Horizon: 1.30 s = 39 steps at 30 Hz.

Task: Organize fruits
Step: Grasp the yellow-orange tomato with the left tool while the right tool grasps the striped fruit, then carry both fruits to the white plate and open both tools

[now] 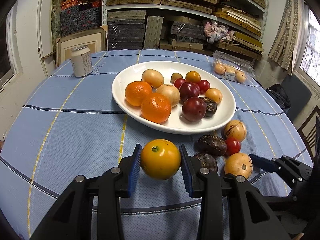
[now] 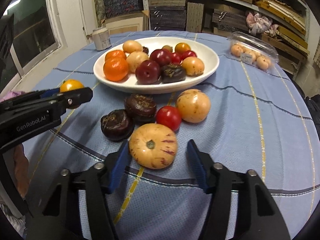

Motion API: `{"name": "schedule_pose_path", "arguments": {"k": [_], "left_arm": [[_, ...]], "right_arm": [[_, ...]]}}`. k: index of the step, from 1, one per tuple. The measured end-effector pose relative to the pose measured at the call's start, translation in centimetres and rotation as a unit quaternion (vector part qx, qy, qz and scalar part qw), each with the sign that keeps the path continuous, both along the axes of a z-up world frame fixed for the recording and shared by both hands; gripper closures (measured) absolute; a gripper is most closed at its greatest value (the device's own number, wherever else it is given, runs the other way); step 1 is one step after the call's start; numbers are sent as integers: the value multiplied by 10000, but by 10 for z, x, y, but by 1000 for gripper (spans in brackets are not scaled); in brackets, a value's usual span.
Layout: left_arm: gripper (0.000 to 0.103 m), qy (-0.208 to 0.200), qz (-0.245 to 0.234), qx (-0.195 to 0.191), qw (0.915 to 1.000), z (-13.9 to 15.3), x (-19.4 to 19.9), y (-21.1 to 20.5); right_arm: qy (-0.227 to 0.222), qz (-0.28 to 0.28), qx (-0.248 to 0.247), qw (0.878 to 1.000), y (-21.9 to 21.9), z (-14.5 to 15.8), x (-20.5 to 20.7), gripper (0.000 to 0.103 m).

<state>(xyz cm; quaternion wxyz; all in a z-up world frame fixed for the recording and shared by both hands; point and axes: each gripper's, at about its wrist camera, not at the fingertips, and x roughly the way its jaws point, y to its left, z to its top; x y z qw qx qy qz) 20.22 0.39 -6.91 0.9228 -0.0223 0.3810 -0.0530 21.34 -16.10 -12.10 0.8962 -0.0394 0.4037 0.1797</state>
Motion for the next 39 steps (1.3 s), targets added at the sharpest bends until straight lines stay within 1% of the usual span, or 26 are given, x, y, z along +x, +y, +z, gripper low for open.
{"name": "schedule_pose_path", "arguments": {"k": [2, 8, 13, 19, 27, 31, 33, 36, 39], "left_arm": [[65, 22, 9, 19, 10000, -1, 1, 0], [65, 49, 11, 125, 9999, -4, 2, -4], [65, -37, 32, 216, 9998, -3, 0, -5], [65, -187, 94, 287, 9994, 3, -5, -4], [65, -227, 134, 318, 9991, 5, -9, -3], [65, -286, 151, 239, 9992, 16, -8, 1], [65, -379, 151, 259, 9988, 30, -3, 4], [65, -552, 209, 449, 9972, 54, 10, 7], [65, -646, 251, 430, 9967, 73, 30, 6]], "right_arm": [[51, 66, 8, 10000, 2, -2, 1, 56], [31, 40, 75, 10000, -1, -1, -1, 57], [27, -35, 258, 9997, -11, 1, -8, 57], [-99, -166, 450, 9988, -19, 9, -20, 57], [-157, -414, 804, 9958, -38, 16, -38, 57], [-276, -534, 1152, 9915, -56, 32, -47, 57], [-355, -579, 1272, 9895, -65, 45, -47, 57], [-642, -635, 1323, 9871, -76, 78, -37, 57], [-883, -644, 1285, 9857, -75, 104, -22, 57]]}}
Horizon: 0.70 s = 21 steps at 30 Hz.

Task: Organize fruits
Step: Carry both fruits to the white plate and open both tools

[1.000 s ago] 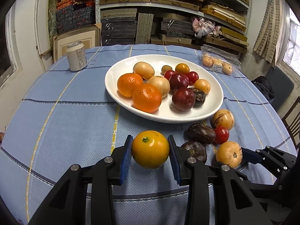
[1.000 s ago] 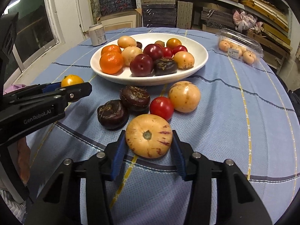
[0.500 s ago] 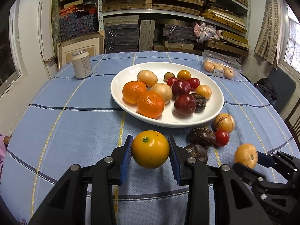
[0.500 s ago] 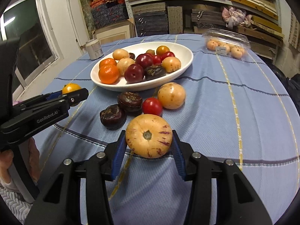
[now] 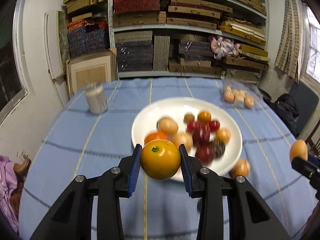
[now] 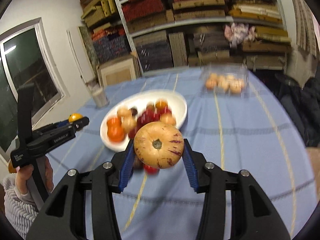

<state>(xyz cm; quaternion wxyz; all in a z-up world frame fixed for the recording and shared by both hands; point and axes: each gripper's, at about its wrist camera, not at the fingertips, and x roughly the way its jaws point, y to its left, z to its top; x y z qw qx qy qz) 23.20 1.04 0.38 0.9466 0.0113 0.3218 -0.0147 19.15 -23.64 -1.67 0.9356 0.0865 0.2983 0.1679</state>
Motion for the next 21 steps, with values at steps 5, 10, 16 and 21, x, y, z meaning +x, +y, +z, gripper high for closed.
{"name": "schedule_pose_path", "arguments": {"k": [5, 10, 16, 21], "left_arm": [[65, 21, 58, -73, 10000, 6, 39, -4], [65, 268, 7, -119, 9996, -9, 92, -14], [65, 541, -91, -148, 9984, -37, 133, -21], [65, 465, -139, -421, 9979, -44, 128, -9]], "right_arm": [[28, 95, 202, 9997, 11, 20, 53, 57], [355, 278, 226, 9987, 37, 4, 112, 57], [655, 393, -178, 9969, 60, -28, 154, 57], [827, 482, -312, 9949, 64, -49, 163, 57]]}}
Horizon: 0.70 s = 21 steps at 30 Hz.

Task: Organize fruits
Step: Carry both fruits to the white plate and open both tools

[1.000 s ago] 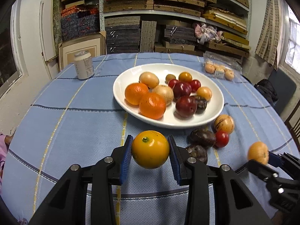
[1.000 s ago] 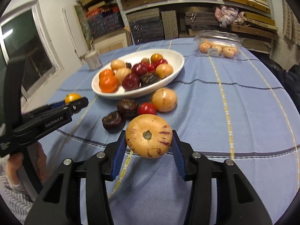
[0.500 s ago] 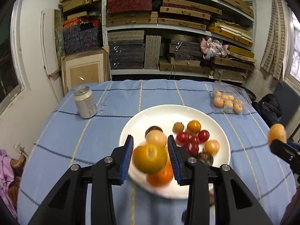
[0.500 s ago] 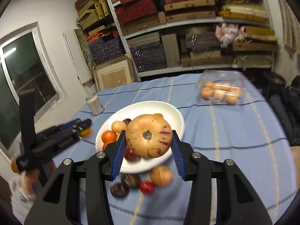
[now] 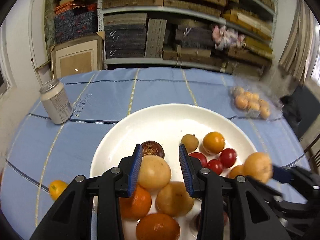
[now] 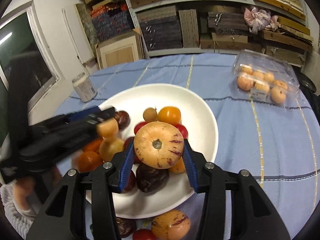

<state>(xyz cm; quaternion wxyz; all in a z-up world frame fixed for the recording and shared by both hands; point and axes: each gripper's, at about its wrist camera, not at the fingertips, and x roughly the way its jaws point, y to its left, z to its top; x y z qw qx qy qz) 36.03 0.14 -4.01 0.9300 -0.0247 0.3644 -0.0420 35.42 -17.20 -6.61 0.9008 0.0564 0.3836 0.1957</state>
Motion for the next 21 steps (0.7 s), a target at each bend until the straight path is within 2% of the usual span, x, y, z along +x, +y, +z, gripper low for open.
{"name": "schedule_pose_path", "arguments": {"k": [2, 4, 5, 7, 10, 12, 13, 14, 15, 16, 19, 21], "left_arm": [[64, -338, 379, 175, 9986, 17, -15, 22], [64, -451, 905, 268, 9945, 30, -21, 60], [66, -313, 1172, 100, 9926, 31, -22, 91], [66, 22, 1309, -52, 9914, 22, -23, 129], [65, 264, 1696, 25, 9852, -2, -36, 170], [57, 475, 1659, 52, 9850, -18, -36, 184], [51, 479, 1693, 166, 9843, -24, -36, 187], [50, 488, 1809, 358, 9816, -31, -36, 189], [50, 533, 1783, 346, 9819, -36, -37, 190], [43, 577, 1729, 318, 9827, -40, -38, 191], [43, 492, 1712, 625, 9820, -42, -50, 187], [43, 427, 1773, 434, 9823, -42, -64, 192]], "right_arm": [[24, -8, 21, 10000, -1, -2, 0, 57], [10, 6, 52, 10000, -1, -1, -2, 57], [-4, 8, 72, 10000, -2, 0, -3, 57], [-16, 32, 69, 10000, 0, 0, -5, 57], [3, 67, 41, 10000, 3, -2, -5, 57], [42, 77, 45, 10000, 4, -3, -5, 57], [47, 87, 37, 9999, 5, -4, -6, 57], [38, 93, 30, 9999, 5, -3, -6, 57], [24, 103, 23, 9999, 5, -3, -7, 57], [2, 109, 36, 9999, 4, -1, -8, 57], [-6, 85, 111, 9999, 0, 1, -8, 57], [13, 73, 167, 9998, -3, 2, -7, 57]]}}
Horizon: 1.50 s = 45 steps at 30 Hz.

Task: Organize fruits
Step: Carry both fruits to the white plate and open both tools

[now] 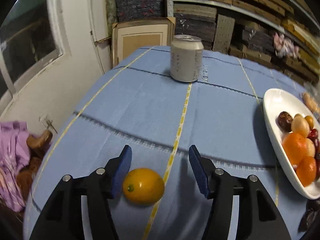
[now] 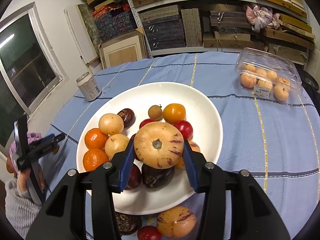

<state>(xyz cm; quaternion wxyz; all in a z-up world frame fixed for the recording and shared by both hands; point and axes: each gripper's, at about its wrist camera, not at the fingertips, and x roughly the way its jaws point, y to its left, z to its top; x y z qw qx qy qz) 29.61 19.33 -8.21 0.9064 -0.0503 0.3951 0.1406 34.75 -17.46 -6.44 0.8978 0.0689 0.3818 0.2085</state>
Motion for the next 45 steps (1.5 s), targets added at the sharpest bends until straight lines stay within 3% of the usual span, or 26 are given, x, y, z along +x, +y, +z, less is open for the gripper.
{"name": "schedule_pose_path", "arguments": {"k": [7, 10, 17, 22, 25, 29, 34, 36, 38, 45], "left_arm": [[43, 181, -52, -313, 9993, -9, -26, 10], [65, 247, -47, -190, 9995, -10, -26, 7], [65, -95, -434, -317, 9985, 9, -32, -21], [65, -461, -1375, -72, 9894, 54, 7, -106], [65, -577, -1742, -45, 9830, 66, 36, -150], [65, -504, -1987, -151, 9786, 61, 79, -196], [64, -277, -1991, -212, 9794, 43, 108, -216], [60, -293, -1986, -90, 9796, 40, 107, -221], [45, -360, -1973, -21, 9797, 42, 102, -222], [35, -562, -1729, 28, 9833, 58, 59, -204]], "right_arm": [[-13, 6, 146, 9999, -6, 6, -2, 57], [-5, 14, 154, 9999, -4, 7, -3, 57], [-5, 12, 168, 9999, -4, 7, -3, 57], [56, -17, -28, 10000, 1, -2, 1, 57], [87, -15, -130, 9999, 5, -9, 4, 57], [49, -9, -167, 9998, 7, -12, 8, 57], [-51, 54, -267, 9996, 9, -12, 10, 56], [-81, 54, -226, 9997, 8, -10, 9, 56], [-136, 38, -230, 9996, 7, -6, 7, 55], [-206, -39, -277, 9994, 2, 6, -6, 54]]}}
